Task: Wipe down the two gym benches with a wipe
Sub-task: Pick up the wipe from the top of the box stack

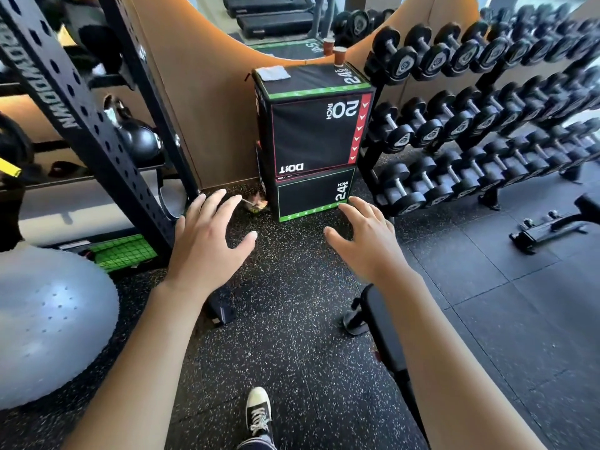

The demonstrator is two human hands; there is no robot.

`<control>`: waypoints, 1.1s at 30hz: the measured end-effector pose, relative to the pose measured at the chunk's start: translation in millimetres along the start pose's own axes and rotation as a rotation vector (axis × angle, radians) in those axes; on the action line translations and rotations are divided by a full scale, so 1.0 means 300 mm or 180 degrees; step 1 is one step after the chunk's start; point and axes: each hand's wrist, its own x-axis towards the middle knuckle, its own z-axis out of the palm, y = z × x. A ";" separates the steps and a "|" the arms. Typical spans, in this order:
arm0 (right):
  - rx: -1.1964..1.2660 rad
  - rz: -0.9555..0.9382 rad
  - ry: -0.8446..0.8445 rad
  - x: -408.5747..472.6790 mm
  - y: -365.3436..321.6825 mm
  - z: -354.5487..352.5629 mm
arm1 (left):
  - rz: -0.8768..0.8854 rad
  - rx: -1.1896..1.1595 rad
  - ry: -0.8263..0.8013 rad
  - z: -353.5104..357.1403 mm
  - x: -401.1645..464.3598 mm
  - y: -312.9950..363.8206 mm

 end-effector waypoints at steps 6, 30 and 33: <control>-0.0066 0.0100 -0.0032 0.273 -0.153 0.085 | 0.0049 -0.0076 -0.0033 -0.016 0.282 -0.205; 0.0055 0.0044 -0.0065 1.116 0.019 0.159 | -0.0012 0.0008 -0.0156 0.250 1.084 -0.240; 0.0133 -0.0043 -0.0052 1.262 0.094 0.125 | -0.0016 0.0103 -0.0104 0.289 1.219 -0.181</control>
